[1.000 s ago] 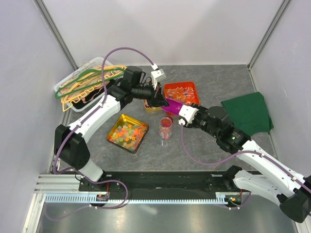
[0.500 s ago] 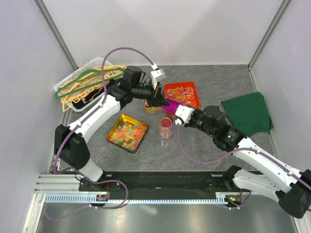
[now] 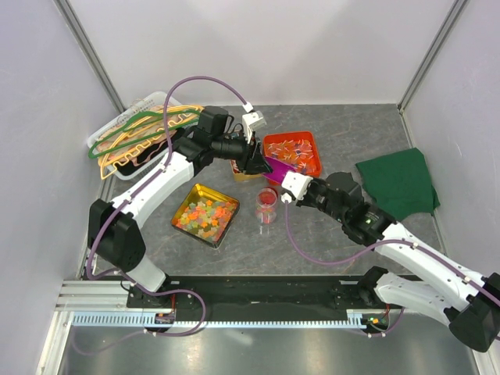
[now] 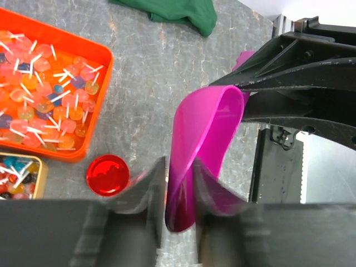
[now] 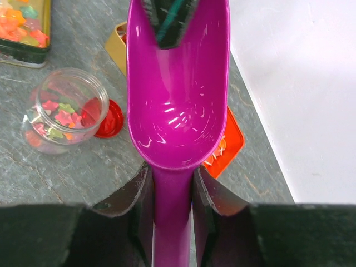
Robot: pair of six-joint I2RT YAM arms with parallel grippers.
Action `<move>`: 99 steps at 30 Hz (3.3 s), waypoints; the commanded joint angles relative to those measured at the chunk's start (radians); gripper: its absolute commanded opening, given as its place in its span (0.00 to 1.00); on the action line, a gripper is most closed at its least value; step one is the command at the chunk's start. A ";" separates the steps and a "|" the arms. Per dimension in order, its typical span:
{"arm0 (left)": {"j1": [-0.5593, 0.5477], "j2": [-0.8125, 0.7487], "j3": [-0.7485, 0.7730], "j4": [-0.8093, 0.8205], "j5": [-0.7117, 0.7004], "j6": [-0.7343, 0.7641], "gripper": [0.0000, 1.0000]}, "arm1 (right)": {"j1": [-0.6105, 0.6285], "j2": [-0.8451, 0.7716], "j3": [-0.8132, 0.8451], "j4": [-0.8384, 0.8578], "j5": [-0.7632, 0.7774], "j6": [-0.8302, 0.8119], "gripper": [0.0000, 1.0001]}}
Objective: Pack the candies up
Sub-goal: Adjust the spatula, then scoop the fake candies from the storage box.
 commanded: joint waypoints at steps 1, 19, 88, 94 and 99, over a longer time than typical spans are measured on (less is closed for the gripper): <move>0.020 -0.024 0.054 0.018 0.022 -0.020 0.54 | 0.001 -0.038 -0.011 0.057 0.054 0.028 0.00; 0.326 -0.280 -0.130 -0.086 -0.059 0.116 0.81 | -0.015 -0.035 0.153 -0.132 -0.033 0.029 0.00; 0.462 0.014 -0.522 0.153 -0.595 0.445 0.54 | 0.057 0.149 0.441 -0.413 0.112 -0.014 0.00; 0.455 0.011 -0.517 0.154 -0.599 0.445 0.39 | 0.105 0.205 0.541 -0.477 0.131 -0.061 0.00; 0.435 0.011 -0.508 0.154 -0.618 0.432 0.10 | 0.183 0.273 0.631 -0.517 0.152 -0.104 0.00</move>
